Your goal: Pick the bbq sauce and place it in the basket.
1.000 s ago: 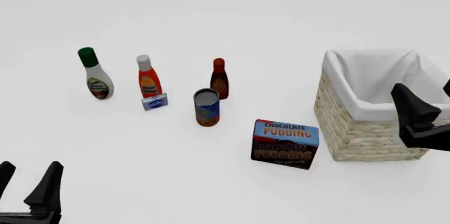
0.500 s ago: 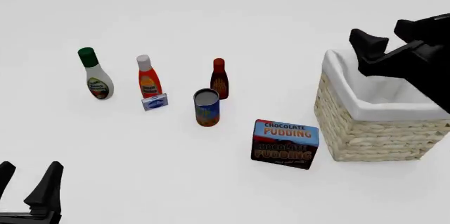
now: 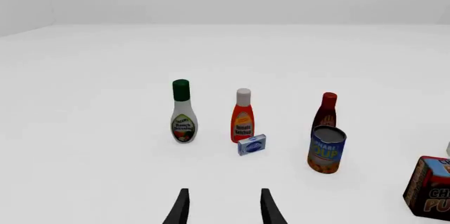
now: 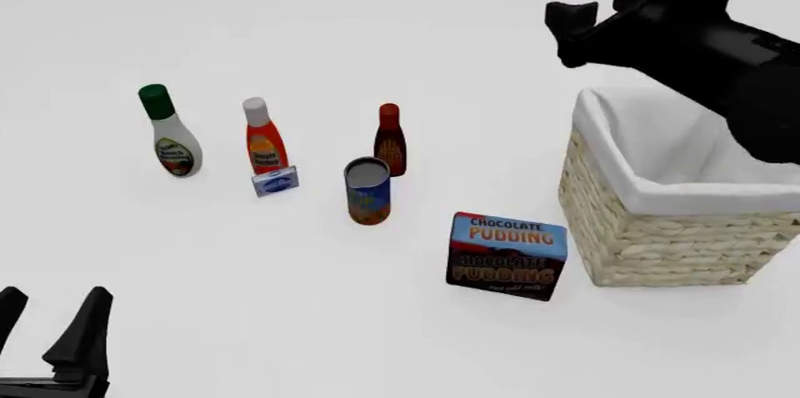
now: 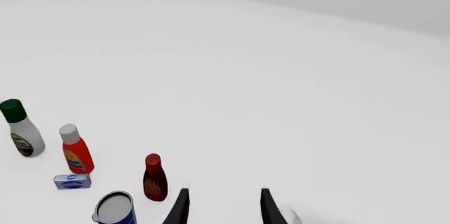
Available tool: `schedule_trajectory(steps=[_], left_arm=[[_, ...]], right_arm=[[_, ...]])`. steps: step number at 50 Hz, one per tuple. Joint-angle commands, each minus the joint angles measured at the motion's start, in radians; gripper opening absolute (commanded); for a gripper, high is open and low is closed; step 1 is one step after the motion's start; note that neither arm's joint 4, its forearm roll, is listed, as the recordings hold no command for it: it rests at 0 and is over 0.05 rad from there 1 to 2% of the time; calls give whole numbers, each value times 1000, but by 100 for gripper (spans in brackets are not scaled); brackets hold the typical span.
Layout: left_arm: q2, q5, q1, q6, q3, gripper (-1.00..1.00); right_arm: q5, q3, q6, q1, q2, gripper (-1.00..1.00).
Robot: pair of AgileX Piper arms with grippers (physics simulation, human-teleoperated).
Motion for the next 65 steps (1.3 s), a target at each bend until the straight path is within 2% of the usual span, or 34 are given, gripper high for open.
schedule_trajectory(steps=[1, 9, 10, 13, 20, 23, 38, 42, 55, 58, 59, 65], left_arm=[[0, 0, 0, 0, 0, 100], [0, 0, 0, 0, 0, 100], [0, 0, 0, 0, 0, 100], [0, 0, 1, 0, 0, 100], [0, 0, 0, 0, 0, 100], [0, 0, 0, 0, 0, 100], [0, 0, 0, 0, 0, 100], [0, 0, 0, 0, 0, 100], [0, 0, 0, 0, 0, 100], [0, 0, 0, 0, 0, 100], [0, 0, 0, 0, 0, 100], [0, 0, 0, 0, 0, 100]], right_arm=[[65, -160, 31, 43, 143, 100], [98, -227, 31, 55, 203, 100], [118, -268, 49, 59, 238, 100], [131, -300, 33, 68, 264, 100], [193, -416, 42, 90, 344, 100], [229, -485, 68, 98, 391, 100], [320, -719, 58, 153, 579, 100], [329, -752, 51, 163, 612, 100], [403, -918, 100, 199, 752, 100], [418, -960, 103, 204, 787, 100], [433, -1006, 103, 212, 836, 100], [449, -1052, 103, 216, 881, 100]])
